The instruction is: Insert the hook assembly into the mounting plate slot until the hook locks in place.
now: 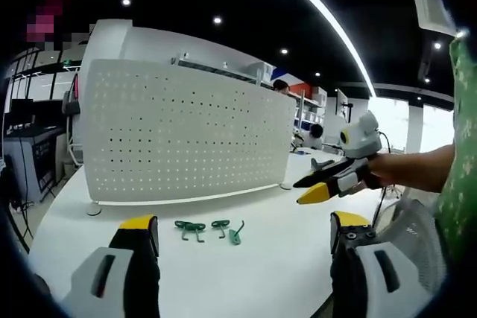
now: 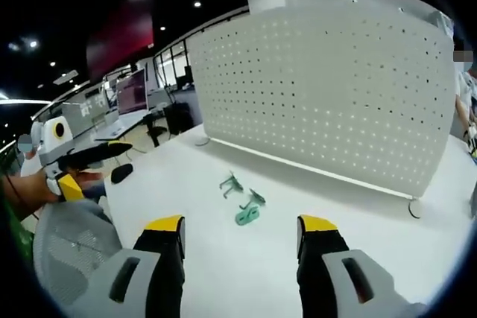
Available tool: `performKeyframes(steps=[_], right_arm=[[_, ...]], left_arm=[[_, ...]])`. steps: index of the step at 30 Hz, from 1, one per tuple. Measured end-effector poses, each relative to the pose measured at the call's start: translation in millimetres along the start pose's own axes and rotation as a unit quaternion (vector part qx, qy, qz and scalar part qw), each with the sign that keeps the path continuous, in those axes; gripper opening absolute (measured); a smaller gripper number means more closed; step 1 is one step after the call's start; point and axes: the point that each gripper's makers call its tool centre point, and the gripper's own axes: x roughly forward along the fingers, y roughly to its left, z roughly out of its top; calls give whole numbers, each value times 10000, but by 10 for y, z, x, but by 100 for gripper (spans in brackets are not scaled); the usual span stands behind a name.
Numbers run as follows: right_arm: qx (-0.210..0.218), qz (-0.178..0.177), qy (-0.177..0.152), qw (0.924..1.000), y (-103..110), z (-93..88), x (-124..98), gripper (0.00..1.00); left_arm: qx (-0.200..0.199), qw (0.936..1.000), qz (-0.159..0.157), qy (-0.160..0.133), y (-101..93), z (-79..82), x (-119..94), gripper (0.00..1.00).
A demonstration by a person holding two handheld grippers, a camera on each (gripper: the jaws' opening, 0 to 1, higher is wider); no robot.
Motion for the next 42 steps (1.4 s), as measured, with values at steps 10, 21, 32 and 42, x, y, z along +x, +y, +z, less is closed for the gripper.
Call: performKeyframes(steps=[10,21,32,42], right_arm=[[-10,34,179,9998,-73,-17,208,57],[66,78,441,9990,-120,-119,434,53],[147,158,639,9977,-115,-185,663,50],[272,197,823,9960,-115,-260,842,46]], left_arm=[[13,10000,19,19,8,-8,0,98],[32,10000,32,41,11,-17,1,97],[30,10000,51,74,23,-29,1,97],[15,10000,11,71,10,-29,9,96]])
